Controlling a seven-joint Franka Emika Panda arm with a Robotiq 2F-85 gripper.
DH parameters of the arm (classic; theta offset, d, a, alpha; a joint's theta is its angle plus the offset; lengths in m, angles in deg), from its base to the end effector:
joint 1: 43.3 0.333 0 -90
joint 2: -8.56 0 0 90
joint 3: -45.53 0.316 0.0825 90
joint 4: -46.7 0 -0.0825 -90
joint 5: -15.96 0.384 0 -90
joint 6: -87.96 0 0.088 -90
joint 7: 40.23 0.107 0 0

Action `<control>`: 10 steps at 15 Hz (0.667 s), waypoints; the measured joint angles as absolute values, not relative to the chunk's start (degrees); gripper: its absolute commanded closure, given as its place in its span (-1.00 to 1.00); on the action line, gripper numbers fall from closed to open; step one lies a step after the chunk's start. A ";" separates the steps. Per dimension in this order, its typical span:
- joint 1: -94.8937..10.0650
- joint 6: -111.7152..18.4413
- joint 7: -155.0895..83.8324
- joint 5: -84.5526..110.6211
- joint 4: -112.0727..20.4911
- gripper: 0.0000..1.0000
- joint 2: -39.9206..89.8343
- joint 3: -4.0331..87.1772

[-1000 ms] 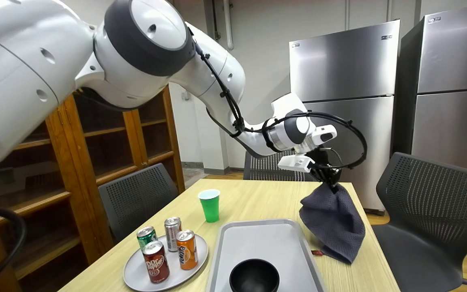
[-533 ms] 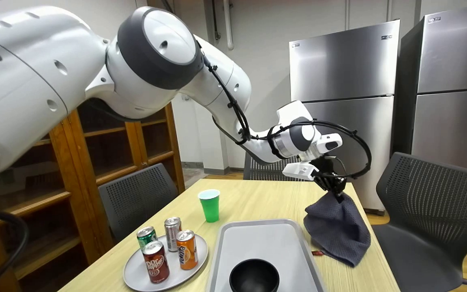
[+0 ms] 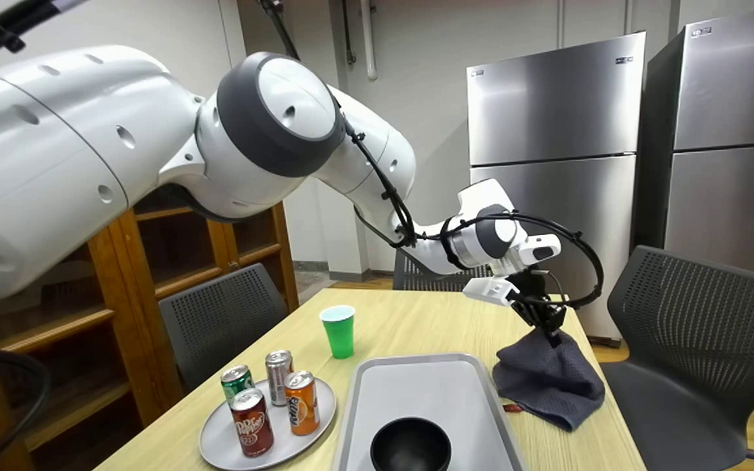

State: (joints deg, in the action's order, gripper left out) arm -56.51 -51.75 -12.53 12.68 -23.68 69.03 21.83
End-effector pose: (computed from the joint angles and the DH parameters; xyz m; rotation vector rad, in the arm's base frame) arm 0.6708 -0.3837 0.1763 2.4914 -1.1302 0.2670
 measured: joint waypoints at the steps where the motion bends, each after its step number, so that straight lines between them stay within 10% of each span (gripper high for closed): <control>1: -56.63 -51.09 -12.39 12.81 -22.99 0.96 69.65 21.85; 8: -57.33 -47.77 -11.15 13.07 -19.99 0.96 72.57 21.86; 9: -57.45 -47.46 -11.09 13.07 -19.79 0.36 72.74 21.86; 10: -57.54 -47.22 -11.07 13.14 -19.68 0.34 72.85 21.85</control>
State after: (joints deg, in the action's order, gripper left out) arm -57.54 -47.22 -11.07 13.14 -19.68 72.85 21.85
